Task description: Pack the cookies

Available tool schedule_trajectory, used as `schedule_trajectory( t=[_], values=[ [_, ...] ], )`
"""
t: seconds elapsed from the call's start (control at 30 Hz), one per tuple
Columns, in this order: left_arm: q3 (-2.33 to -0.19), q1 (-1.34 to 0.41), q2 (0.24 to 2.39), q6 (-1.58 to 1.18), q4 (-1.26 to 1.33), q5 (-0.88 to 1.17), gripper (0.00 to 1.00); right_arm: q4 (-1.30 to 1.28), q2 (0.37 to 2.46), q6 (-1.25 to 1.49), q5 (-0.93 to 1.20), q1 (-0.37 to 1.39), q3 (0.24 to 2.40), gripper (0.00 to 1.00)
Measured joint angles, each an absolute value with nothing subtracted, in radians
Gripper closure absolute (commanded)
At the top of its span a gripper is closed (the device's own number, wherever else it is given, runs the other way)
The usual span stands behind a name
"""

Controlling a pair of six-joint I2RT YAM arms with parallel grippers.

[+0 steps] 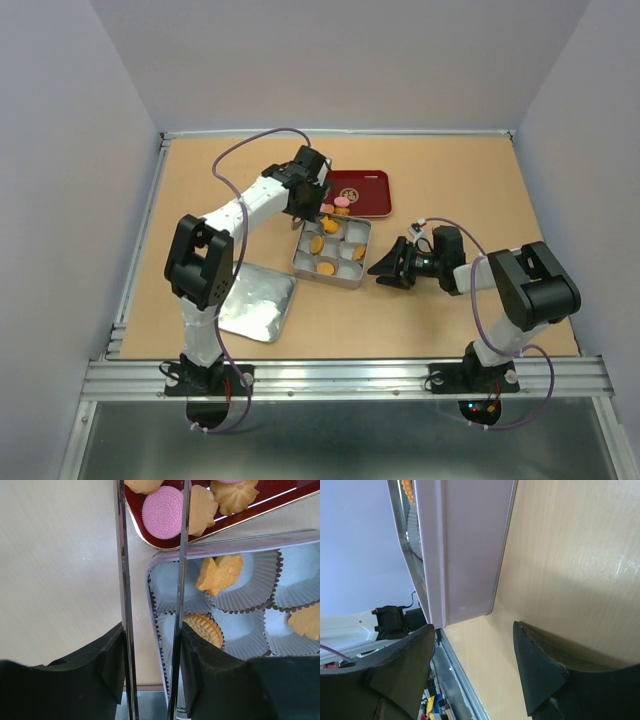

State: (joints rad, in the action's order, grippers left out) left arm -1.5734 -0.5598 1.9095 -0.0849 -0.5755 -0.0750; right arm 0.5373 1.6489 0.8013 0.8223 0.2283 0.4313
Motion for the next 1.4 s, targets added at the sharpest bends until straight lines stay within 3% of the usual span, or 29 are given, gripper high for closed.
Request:
schedule_trajectory(
  t=[0.33, 0.6, 1.0, 1.4],
  values=[
    [-1.573, -0.559, 1.917, -0.081, -0.568, -0.055, 0.50, 0.543, 1.660, 0.805, 0.831, 0.228, 0.437, 0.29],
    [-1.574, -0.559, 1.931, -0.074, -0.566, -0.074, 0.60, 0.545, 1.661, 0.809, 0.831, 0.228, 0.437, 0.29],
    [-1.663, -0.559, 1.898, -0.071, -0.625, -0.084, 0.63, 0.546, 1.662, 0.809, 0.832, 0.228, 0.437, 0.29],
    [-1.525, -0.623, 1.556, -0.098, -0.722, -0.066, 0.64, 0.547, 1.663, 0.809, 0.833, 0.228, 0.437, 0.29]
  ],
)
